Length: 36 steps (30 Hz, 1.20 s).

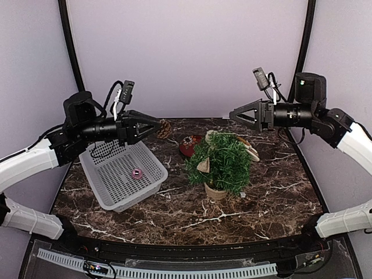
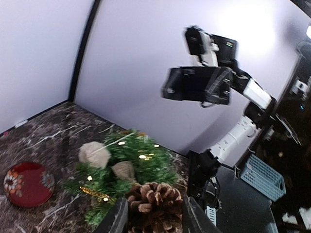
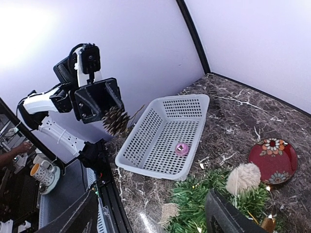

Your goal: Decorate the small christmas tree

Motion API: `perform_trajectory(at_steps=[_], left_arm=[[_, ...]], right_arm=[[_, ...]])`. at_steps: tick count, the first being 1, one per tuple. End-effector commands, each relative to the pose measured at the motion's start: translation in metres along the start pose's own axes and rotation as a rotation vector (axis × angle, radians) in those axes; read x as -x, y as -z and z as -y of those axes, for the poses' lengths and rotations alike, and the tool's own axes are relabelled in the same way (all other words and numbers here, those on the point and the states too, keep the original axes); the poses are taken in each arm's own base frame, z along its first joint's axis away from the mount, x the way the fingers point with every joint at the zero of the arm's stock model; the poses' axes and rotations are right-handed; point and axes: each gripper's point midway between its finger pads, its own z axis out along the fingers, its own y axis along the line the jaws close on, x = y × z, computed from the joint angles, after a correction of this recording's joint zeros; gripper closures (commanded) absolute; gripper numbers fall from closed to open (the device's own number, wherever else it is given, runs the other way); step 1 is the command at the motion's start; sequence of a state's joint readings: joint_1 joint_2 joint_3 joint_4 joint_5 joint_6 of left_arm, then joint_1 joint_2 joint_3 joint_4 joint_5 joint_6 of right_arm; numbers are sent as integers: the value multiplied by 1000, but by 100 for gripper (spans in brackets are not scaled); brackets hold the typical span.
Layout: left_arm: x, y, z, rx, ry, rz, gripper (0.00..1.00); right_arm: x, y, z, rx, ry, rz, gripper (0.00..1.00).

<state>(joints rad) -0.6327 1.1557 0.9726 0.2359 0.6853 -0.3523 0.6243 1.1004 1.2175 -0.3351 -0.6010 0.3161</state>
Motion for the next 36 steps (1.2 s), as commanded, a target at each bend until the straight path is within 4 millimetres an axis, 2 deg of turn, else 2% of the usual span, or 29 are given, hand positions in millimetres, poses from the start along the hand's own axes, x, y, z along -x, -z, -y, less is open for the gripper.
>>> perform_trajectory(at_steps=[1,2,3,4,5,6,7,8,9,10,11,16,25,28,33,36], left_arm=[[14,-1,82,-252,-313,34,61],[8,-4,85,-249,-384,19,61],[3,-7,101,-283,-431,13,61],[-4,-9,101,-266,-499,-8,61],[-9,-12,115,-293,-540,-16,61],[-14,-15,111,-248,-614,-34,61],[-20,-17,124,-264,-652,-44,61],[-26,-19,120,-220,-719,-71,61],[-37,-21,128,-230,-746,-102,61],[-37,-23,123,-182,-811,-114,61],[-48,-25,129,-193,-832,-146,61],[-63,-32,134,-147,-1004,-200,60],[-74,-46,139,-83,-1188,-212,60],[-75,-48,140,-81,-1201,-207,60],[-69,-46,147,-94,-1192,-168,60],[-64,-42,158,-133,-1175,-123,60]], right_arm=[[16,-2,-30,143,70,17,24],[16,-1,-34,168,67,12,24],[16,-1,-37,182,65,10,24],[17,0,-39,189,62,9,24],[17,0,-40,191,59,4,24],[16,1,-40,190,57,-3,24],[15,1,-39,187,53,-13,24],[14,1,-40,186,51,-22,24],[12,1,-41,188,45,-34,24],[10,1,-42,192,43,-43,25],[7,0,-44,199,42,-54,25],[-12,-15,-61,239,63,-154,29],[-47,-40,-91,308,94,-293,38],[-56,-45,-100,334,110,-324,43],[-72,-47,-115,383,158,-350,45],[-74,-47,-119,398,181,-345,46]])
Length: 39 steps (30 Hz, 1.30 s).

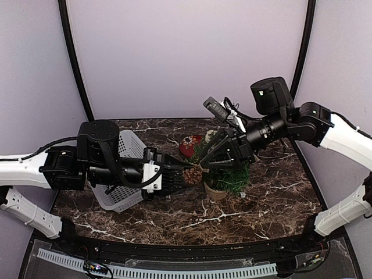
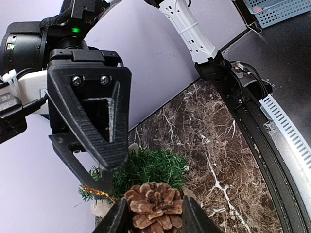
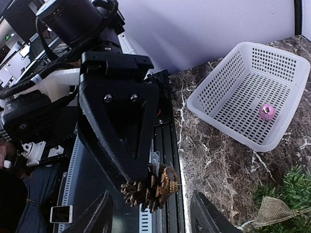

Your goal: Decorate the small christmas tree

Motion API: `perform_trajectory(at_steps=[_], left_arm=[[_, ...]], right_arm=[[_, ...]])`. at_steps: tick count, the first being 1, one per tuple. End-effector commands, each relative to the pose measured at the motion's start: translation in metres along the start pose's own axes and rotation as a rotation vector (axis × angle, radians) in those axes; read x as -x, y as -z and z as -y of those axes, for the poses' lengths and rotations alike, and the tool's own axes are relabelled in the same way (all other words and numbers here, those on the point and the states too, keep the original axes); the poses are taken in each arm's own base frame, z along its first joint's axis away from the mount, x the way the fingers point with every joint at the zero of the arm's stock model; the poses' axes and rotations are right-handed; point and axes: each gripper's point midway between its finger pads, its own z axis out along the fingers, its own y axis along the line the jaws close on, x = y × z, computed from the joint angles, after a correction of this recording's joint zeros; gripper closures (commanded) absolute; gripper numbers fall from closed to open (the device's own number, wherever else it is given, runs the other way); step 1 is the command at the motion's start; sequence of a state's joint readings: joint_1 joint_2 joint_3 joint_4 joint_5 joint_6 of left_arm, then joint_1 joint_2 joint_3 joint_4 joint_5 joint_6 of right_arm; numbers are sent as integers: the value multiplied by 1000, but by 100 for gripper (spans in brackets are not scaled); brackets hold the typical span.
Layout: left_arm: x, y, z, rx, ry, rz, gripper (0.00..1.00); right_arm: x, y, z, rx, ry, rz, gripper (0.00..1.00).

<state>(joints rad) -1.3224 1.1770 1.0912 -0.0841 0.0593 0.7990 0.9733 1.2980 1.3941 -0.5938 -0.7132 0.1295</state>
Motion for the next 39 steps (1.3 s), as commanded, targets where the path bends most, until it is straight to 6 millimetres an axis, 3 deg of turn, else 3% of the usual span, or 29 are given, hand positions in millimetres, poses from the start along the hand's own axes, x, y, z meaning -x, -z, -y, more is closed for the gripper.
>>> perform_trajectory(at_steps=[1,8,14,21,26,39], left_arm=[[25,13,-12,36,2,104,60],[55,28,-10,-5,48,256,60],[68,39,-11,-9,67,319,60],[67,37,-10,-12,63,319,60],[66,33,-8,-22,58,314,61],[70,35,-7,-35,62,331,61]], right_arm=[[6,0,-11,13,88,23,46],[19,8,-23,30,149,75,57],[31,18,-38,64,191,129,67],[39,20,-58,110,224,146,62],[43,15,-66,132,227,141,65],[36,1,-58,106,221,107,76]])
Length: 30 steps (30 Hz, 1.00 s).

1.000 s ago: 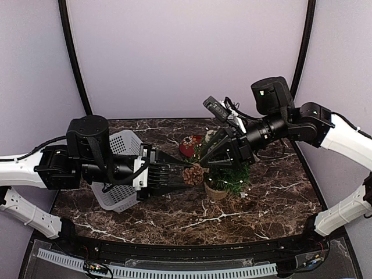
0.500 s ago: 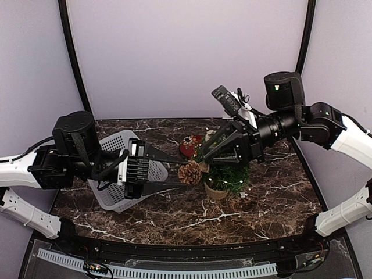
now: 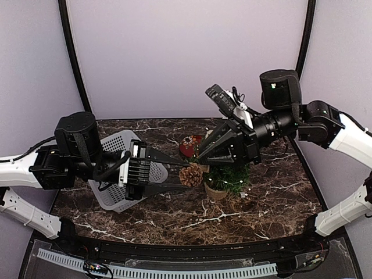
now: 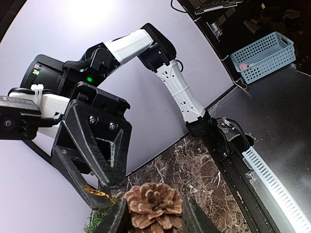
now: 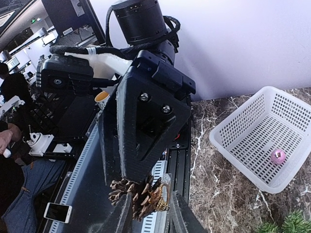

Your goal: Decorate the small christmas tree

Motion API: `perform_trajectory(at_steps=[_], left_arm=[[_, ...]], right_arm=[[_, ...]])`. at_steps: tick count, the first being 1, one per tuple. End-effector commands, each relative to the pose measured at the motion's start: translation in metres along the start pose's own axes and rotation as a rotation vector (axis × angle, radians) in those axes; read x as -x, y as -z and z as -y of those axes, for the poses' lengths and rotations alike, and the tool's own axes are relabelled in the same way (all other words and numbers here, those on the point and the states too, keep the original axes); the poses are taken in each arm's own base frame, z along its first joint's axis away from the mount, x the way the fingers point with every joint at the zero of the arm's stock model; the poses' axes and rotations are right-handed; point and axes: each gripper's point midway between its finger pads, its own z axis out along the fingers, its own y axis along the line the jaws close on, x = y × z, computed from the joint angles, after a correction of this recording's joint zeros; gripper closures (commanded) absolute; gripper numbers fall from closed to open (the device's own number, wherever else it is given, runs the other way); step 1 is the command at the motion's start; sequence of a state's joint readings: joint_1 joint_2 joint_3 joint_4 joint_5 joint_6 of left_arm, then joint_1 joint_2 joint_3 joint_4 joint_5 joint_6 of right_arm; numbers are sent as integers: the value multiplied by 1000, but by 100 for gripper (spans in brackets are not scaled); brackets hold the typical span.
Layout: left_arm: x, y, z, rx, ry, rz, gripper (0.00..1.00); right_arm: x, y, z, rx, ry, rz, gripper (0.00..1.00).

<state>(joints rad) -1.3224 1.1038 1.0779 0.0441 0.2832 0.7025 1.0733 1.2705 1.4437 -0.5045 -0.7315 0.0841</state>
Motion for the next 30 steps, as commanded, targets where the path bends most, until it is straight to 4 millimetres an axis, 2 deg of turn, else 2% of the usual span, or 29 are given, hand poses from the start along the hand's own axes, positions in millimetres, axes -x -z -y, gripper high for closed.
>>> perform_trajectory(at_steps=[1,7,12,16,21,25,26,28,30], left_arm=[[11,3,-2,1,-2,45,61],[12,4,-3,10,-10,45,61],[14,6,-6,27,-17,48,62],[11,7,-10,49,-29,28,63],[9,7,-16,83,-15,23,64],[7,5,-18,98,10,23,65],[7,5,-18,104,14,29,65],[10,7,-21,115,45,46,66],[12,9,-26,125,74,62,66]], right_arm=[[9,-2,-1,-10,32,18,77],[8,-3,-1,-10,34,15,87],[7,-2,0,-20,31,6,100],[5,-1,2,-39,36,-10,100],[-8,-9,6,-47,26,-65,100],[-7,-7,7,-63,32,-54,100],[-7,-5,8,-79,32,-50,98],[-6,-2,11,-115,36,-41,85],[-2,3,15,-153,38,-26,66]])
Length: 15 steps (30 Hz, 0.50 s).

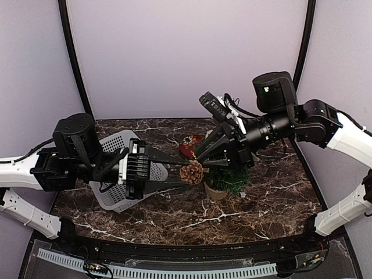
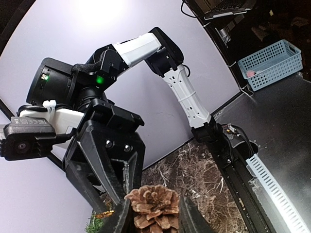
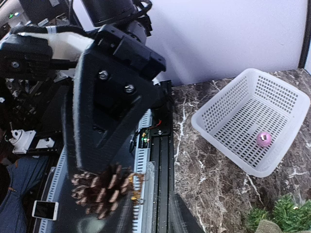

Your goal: Decorate the small christmas tree

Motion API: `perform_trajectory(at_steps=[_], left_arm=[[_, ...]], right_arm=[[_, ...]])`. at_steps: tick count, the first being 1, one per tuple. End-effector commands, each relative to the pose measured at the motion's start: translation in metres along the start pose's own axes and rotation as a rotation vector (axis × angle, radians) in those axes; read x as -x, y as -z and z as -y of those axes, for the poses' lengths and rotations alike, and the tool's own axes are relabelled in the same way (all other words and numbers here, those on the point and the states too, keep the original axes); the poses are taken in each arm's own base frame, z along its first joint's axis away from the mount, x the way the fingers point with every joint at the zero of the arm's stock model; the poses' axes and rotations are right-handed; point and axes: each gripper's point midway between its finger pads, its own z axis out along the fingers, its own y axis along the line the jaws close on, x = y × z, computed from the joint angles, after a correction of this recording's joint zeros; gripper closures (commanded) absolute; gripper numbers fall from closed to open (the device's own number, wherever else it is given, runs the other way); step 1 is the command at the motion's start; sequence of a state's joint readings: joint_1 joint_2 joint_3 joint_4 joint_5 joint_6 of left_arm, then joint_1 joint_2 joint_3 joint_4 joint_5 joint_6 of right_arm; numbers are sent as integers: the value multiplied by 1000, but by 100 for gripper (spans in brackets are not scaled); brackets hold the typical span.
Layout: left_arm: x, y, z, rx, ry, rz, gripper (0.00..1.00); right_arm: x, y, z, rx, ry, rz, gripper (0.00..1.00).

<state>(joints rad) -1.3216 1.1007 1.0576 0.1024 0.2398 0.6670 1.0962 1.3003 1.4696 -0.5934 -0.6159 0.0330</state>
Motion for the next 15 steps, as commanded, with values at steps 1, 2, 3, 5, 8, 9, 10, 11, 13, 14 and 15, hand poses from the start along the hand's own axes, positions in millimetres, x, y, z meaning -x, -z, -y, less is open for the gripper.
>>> perform_trajectory(at_steps=[1,2,3,5,8,9,10,11,13,14,15], left_arm=[[13,9,-19,71,62,61,66],[14,10,-22,81,92,73,66],[16,12,-29,97,106,90,66],[14,15,-37,119,177,105,66],[19,24,-59,187,353,195,67],[17,29,-70,222,386,225,66],[15,30,-76,227,490,250,66],[14,35,-86,255,528,282,66],[9,42,-101,270,689,348,66],[1,47,-111,280,811,376,66],[5,52,-115,262,851,439,66]], right_arm=[[14,15,0,-76,37,59,61],[17,19,2,-102,43,72,60],[20,24,6,-140,49,89,57],[30,37,12,-213,67,137,50],[46,67,23,-362,91,247,40],[50,76,26,-404,98,281,38],[54,84,29,-446,104,313,38],[55,91,33,-484,108,337,38],[56,99,40,-544,118,364,40],[55,101,42,-563,124,370,40],[54,102,44,-579,134,369,41]])
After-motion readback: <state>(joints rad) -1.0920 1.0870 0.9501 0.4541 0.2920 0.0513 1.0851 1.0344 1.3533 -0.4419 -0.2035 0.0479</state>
